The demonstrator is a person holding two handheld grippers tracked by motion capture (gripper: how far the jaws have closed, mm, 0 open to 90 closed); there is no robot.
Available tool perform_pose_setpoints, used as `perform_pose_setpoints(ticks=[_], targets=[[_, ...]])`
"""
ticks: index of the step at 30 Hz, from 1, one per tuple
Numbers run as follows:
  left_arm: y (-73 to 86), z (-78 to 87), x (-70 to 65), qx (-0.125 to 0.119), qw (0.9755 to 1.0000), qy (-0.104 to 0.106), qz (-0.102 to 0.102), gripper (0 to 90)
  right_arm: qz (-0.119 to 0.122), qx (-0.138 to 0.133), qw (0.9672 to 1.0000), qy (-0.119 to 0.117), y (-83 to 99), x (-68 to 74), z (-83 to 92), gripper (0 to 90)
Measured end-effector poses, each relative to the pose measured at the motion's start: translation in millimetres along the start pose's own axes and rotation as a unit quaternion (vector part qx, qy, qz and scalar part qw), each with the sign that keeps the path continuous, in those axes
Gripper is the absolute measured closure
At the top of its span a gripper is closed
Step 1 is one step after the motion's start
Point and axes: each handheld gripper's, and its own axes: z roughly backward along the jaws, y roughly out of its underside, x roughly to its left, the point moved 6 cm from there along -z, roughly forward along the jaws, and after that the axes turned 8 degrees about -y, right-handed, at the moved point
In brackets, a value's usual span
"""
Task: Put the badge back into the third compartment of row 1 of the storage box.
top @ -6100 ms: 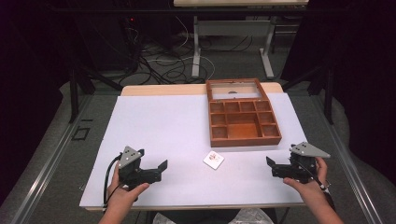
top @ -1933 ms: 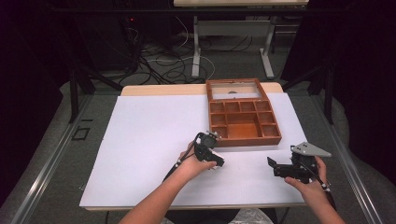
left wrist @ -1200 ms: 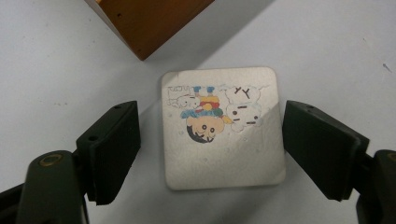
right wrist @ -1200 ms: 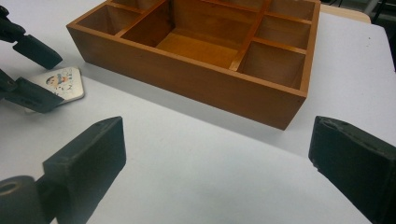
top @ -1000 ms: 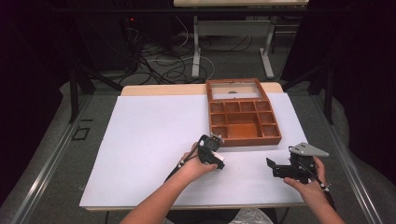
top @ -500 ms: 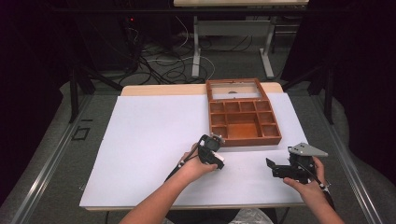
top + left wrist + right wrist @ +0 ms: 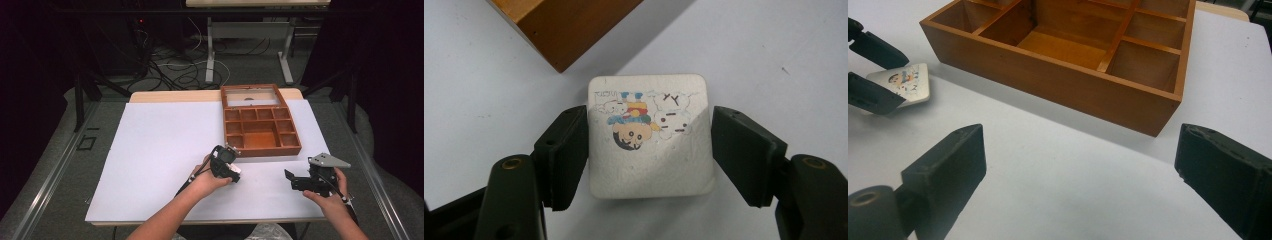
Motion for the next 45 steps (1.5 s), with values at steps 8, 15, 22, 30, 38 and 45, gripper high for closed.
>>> perform_pose_setpoints(ticks=[8, 15, 22, 30, 38, 45], targets=[[2.6, 9.9, -0.5, -0.025, 0.9997, 0.005, -0.004, 33.5, 0.001, 0.001, 1.0000, 0.000, 0.0, -0.5, 0.4, 6.1], [6.9, 21.0, -1.6, -0.053, 0.9985, 0.010, -0.004, 33.6, -0.002, -0.001, 1.0000, -0.001, -0.5, -0.2, 1.1, 6.1], [8.7, 34.2, -1.9, -0.087, 0.9961, 0.012, 0.002, 33.5, -0.004, -0.002, 1.0000, 0.001, -0.8, -0.5, 1.4, 6.8], [12.2, 45.1, 2.0, -0.119, 0.9929, 0.007, 0.004, 33.6, -0.003, -0.002, 1.0000, 0.000, -1.1, -0.6, 1.6, 6.9], [17.6, 54.9, 7.8, -0.150, 0.9887, 0.000, 0.002, 33.6, -0.007, -0.004, 1.0000, 0.000, -1.1, 1.1, 0.0, 7.0], [19.3, 62.2, 8.9, -0.181, 0.9835, -0.005, 0.002, 33.6, -0.007, -0.003, 1.0000, -0.001, -1.2, 2.1, -0.3, 7.2]])
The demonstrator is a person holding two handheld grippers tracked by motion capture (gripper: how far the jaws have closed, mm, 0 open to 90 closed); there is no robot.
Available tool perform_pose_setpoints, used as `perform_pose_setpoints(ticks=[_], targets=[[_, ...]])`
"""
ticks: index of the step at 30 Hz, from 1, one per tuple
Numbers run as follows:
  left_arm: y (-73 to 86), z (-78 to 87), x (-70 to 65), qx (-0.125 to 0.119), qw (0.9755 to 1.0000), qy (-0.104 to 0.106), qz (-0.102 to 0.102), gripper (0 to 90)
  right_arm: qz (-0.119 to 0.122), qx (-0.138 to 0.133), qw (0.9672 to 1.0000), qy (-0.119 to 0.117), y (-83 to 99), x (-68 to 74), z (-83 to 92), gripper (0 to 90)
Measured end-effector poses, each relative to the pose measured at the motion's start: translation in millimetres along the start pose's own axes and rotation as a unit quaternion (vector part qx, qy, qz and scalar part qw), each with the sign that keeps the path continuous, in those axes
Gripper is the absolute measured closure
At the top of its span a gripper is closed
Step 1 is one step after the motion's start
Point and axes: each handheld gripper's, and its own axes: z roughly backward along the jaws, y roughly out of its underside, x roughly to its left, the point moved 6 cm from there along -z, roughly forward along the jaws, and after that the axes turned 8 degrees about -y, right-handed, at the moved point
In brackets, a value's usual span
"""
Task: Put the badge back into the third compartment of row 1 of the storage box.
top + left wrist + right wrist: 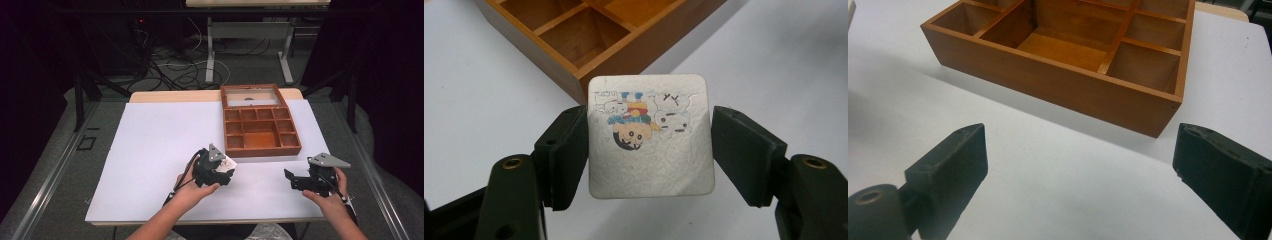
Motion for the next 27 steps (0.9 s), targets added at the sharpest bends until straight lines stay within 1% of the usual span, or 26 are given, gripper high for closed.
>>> perform_pose_setpoints(ticks=[1, 2, 3, 4, 5, 6, 7, 8, 10, 11, 12, 13, 14, 15, 16, 17, 20, 22, 23, 24, 25, 26, 27], targets=[[0.2, 2.3, 0.2, 0.001, 1.0000, 0.001, -0.004, 33.6, 0.002, 0.002, 1.0000, -0.003, 0.2, 0.0, 0.1, 7.2], [0.0, 3.0, -0.4, -0.007, 1.0000, -0.001, -0.001, 33.6, 0.006, 0.002, 1.0000, -0.002, 0.1, -0.5, -0.2, 7.7], [0.0, 4.7, -0.1, -0.009, 1.0000, -0.001, -0.004, 33.6, 0.007, 0.003, 1.0000, -0.003, 0.2, -0.4, -0.3, 7.8], [-0.3, 5.2, -0.7, -0.018, 0.9998, -0.003, -0.001, 33.6, 0.007, 0.004, 1.0000, -0.002, 0.2, -0.2, -0.7, 7.9], [0.8, 7.8, -0.5, -0.012, 0.9999, -0.001, -0.005, 33.6, 0.004, 0.004, 1.0000, -0.003, 0.2, 0.6, -0.9, 8.1], [0.9, 8.5, -0.8, -0.019, 0.9998, -0.004, -0.005, 33.6, 0.004, 0.004, 1.0000, -0.003, 0.2, 0.6, -0.9, 8.1], [0.8, 10.0, -1.0, -0.022, 0.9997, 0.000, -0.008, 33.6, 0.006, 0.003, 1.0000, -0.002, 0.2, 0.6, -1.3, 8.2], [0.9, 10.8, -1.1, -0.028, 0.9996, -0.006, -0.009, 33.6, 0.007, 0.005, 1.0000, -0.005, 0.1, 0.8, -1.3, 8.2], [1.9, 13.9, -1.8, -0.030, 0.9995, -0.006, -0.010, 33.6, 0.008, 0.006, 0.9999, -0.006, -0.2, 2.0, -2.0, 8.3], [1.9, 14.8, -1.9, -0.035, 0.9993, -0.005, -0.011, 33.6, 0.004, 0.007, 0.9999, -0.009, -0.5, 3.5, -1.9, 8.3], [2.5, 15.9, -1.8, -0.038, 0.9992, -0.007, -0.012, 33.6, 0.006, 0.007, 0.9999, -0.011, -0.8, 4.2, -2.2, 8.3], [3.4, 17.1, -2.4, -0.039, 0.9992, -0.006, -0.010, 33.6, 0.006, 0.007, 0.9999, -0.011, -0.8, 4.2, -2.2, 8.3], [4.0, 18.3, -1.5, -0.040, 0.9990, -0.008, -0.016, 33.6, 0.007, 0.006, 0.9999, -0.012, -1.3, 4.7, -2.3, 8.2], [4.9, 19.3, -2.2, -0.042, 0.9990, -0.009, -0.011, 33.6, 0.004, 0.006, 0.9999, -0.015, -1.8, 6.6, -2.7, 8.3], [5.6, 20.7, -1.4, -0.043, 0.9989, -0.008, -0.017, 33.6, 0.004, 0.006, 0.9999, -0.015, -1.8, 6.6, -2.7, 8.3], [6.9, 22.6, -2.0, -0.051, 0.9986, -0.008, -0.013, 33.6, 0.003, 0.006, 0.9997, -0.024, -2.5, 8.0, -3.2, 8.3], [8.4, 24.6, -2.2, -0.058, 0.9983, -0.007, -0.011, 33.6, 0.000, 0.006, 0.9996, -0.028, -3.9, 9.7, -3.1, 9.1], [10.2, 27.2, -1.6, -0.061, 0.9981, -0.005, -0.013, 33.6, -0.004, 0.009, 0.9992, -0.038, -5.2, 12.5, -2.8, 12.9], [10.6, 27.8, -1.1, -0.068, 0.9975, -0.010, -0.013, 33.6, 0.003, 0.013, 0.9990, -0.042, -6.0, 14.0, -3.2, 14.7], [11.9, 29.7, -1.3, -0.066, 0.9977, -0.005, -0.015, 33.6, -0.003, 0.015, 0.9987, -0.048, -6.5, 16.6, -3.5, 14.7], [12.5, 30.6, -1.4, -0.071, 0.9974, -0.007, -0.014, 33.6, -0.003, 0.015, 0.9987, -0.048, -6.5, 16.6, -3.5, 14.7], [13.3, 31.7, -1.1, -0.074, 0.9971, -0.008, -0.016, 33.6, -0.003, 0.018, 0.9982, -0.058, -8.5, 20.2, -4.3, 14.8], [14.0, 33.0, -0.7, -0.077, 0.9968, -0.008, -0.020, 33.6, -0.003, 0.018, 0.9982, -0.058, -8.5, 20.2, -4.3, 14.8]])
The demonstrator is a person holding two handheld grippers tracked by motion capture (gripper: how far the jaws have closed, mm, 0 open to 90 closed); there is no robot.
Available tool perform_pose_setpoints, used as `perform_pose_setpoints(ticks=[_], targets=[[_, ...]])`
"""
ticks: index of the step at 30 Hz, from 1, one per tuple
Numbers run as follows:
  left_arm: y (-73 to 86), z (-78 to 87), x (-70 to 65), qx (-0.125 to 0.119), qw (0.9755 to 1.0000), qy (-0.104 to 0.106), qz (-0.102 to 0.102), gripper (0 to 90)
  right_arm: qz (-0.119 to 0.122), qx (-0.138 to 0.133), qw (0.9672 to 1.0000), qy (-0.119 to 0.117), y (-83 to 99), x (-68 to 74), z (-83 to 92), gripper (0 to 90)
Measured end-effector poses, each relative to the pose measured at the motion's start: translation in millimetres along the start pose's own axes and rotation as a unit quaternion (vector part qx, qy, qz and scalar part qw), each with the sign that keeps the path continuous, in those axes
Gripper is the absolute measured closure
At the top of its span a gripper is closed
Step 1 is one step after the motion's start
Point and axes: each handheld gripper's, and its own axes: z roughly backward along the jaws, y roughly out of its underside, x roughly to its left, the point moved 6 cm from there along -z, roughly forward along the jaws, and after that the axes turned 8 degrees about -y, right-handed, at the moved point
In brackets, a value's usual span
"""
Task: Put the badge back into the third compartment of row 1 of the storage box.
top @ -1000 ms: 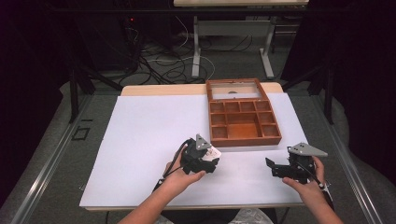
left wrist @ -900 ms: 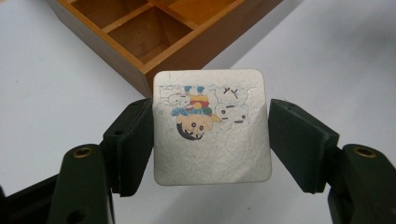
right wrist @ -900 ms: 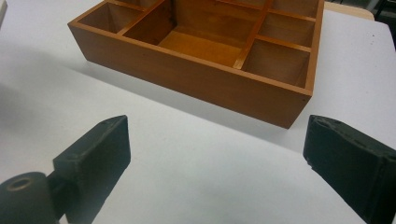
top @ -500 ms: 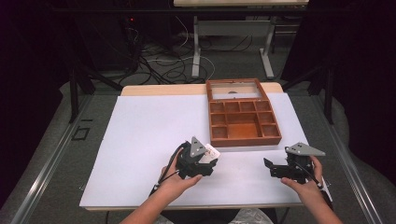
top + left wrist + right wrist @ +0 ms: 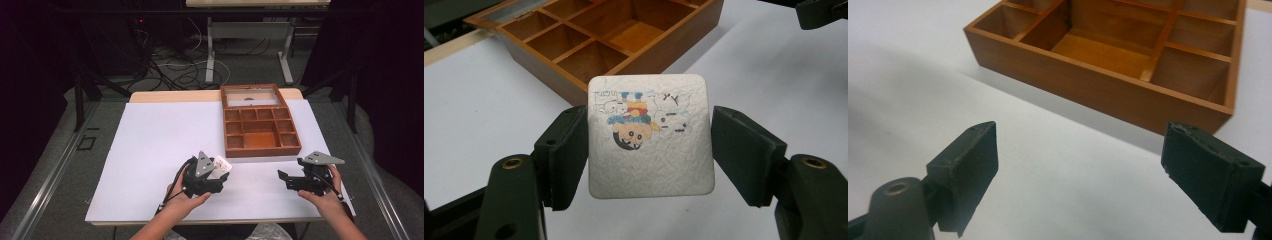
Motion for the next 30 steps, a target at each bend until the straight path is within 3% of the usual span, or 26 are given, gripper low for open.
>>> perform_pose_setpoints(ticks=[4, 8, 19, 24, 28, 30], targets=[[3.1, 5.8, 0.0, -0.009, 0.9999, 0.003, 0.006, 33.6, -0.004, 0.000, 0.9994, -0.033, -9.4, 10.0, -1.9, 15.2], [5.3, 7.8, -0.1, -0.014, 0.9999, 0.008, 0.005, 33.6, -0.026, 0.012, 0.9969, -0.073, -15.1, 20.2, -6.3, 15.2], [7.0, 9.9, 1.3, -0.030, 0.9995, 0.005, 0.008, 33.5, -0.032, 0.018, 0.9949, -0.094, -32.5, 40.8, -12.6, 16.6], [7.6, 10.3, 4.1, -0.035, 0.9993, 0.002, 0.009, 33.6, -0.016, 0.019, 0.9948, -0.099, -41.5, 48.0, -14.0, 18.6], [7.6, 10.4, 6.4, -0.038, 0.9992, -0.001, 0.011, 33.6, -0.011, 0.033, 0.9932, -0.111, -47.9, 55.2, -17.8, 20.0], [8.1, 11.0, 7.8, -0.037, 0.9993, -0.003, 0.008, 33.6, -0.013, 0.054, 0.9907, -0.124, -49.8, 60.1, -22.8, 22.7]])
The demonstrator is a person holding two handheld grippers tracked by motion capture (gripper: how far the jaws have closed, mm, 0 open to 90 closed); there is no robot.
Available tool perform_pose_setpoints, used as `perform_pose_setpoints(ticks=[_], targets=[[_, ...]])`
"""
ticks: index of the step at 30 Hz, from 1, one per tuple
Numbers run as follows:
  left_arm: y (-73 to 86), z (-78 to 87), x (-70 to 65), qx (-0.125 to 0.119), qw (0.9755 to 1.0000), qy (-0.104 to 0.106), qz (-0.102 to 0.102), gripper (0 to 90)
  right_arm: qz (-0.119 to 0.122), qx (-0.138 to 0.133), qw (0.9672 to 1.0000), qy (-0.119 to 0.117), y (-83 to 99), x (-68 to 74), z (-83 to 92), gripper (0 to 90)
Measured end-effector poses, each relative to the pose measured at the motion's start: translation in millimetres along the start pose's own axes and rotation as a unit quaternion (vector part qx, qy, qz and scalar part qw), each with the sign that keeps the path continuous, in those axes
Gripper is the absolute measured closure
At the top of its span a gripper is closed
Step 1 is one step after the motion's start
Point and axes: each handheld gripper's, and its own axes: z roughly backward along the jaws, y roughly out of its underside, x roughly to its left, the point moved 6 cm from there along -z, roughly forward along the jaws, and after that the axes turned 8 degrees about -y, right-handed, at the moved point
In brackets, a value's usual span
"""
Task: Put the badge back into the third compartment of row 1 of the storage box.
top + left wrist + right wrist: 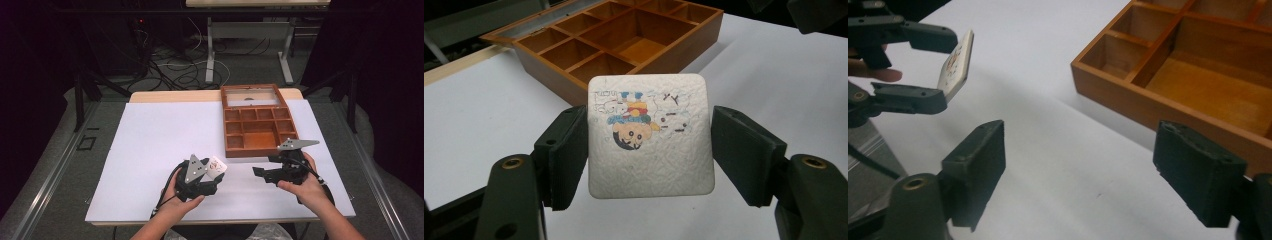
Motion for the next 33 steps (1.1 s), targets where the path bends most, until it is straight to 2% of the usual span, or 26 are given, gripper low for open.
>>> perform_pose_setpoints(ticks=[11, 12, 15, 20, 21, 26, 29, 31, 32, 33], targets=[[0.6, 0.8, 6.9, -0.007, 0.9999, -0.013, 0.002, 33.5, -0.003, 0.017, 0.9996, -0.022, -12.0, 12.7, -13.7, 26.7], [0.8, 0.6, 6.9, -0.007, 0.9999, -0.012, 0.002, 33.6, -0.006, 0.018, 0.9995, -0.025, -13.6, 15.5, -16.1, 29.5], [1.2, 0.1, 7.3, -0.006, 0.9999, -0.015, -0.004, 33.6, -0.009, 0.028, 0.9991, -0.030, -13.0, 19.2, -20.8, 32.8], [1.2, 0.2, 6.5, -0.008, 0.9999, -0.014, -0.005, 33.6, -0.017, 0.029, 0.9989, -0.032, -10.7, 22.0, -25.5, 33.8], [1.4, 0.2, 5.1, -0.007, 0.9999, -0.011, -0.007, 33.6, -0.027, 0.028, 0.9984, -0.042, -10.0, 23.6, -26.4, 36.3], [1.8, -1.2, -0.2, -0.008, 0.9999, -0.008, -0.012, 33.6, -0.058, 0.022, 0.9952, -0.076, -9.8, 28.0, -26.2, 37.2], [1.6, -1.3, -5.0, -0.010, 0.9998, -0.003, -0.016, 33.5, -0.083, 0.033, 0.9910, -0.100, -8.2, 29.9, -27.0, 37.4], [1.8, -1.4, -8.5, -0.008, 0.9998, 0.001, -0.019, 33.6, -0.091, 0.041, 0.9880, -0.118, -6.9, 31.1, -27.5, 42.0], [1.7, -1.5, -10.0, -0.008, 0.9997, 0.002, -0.024, 33.6, -0.091, 0.041, 0.9880, -0.118, -6.9, 31.1, -27.5, 42.0], [1.9, -1.8, -11.9, -0.008, 0.9997, 0.003, -0.025, 33.6, -0.105, 0.047, 0.9842, -0.135, -5.9, 32.1, -27.6, 44.8]])
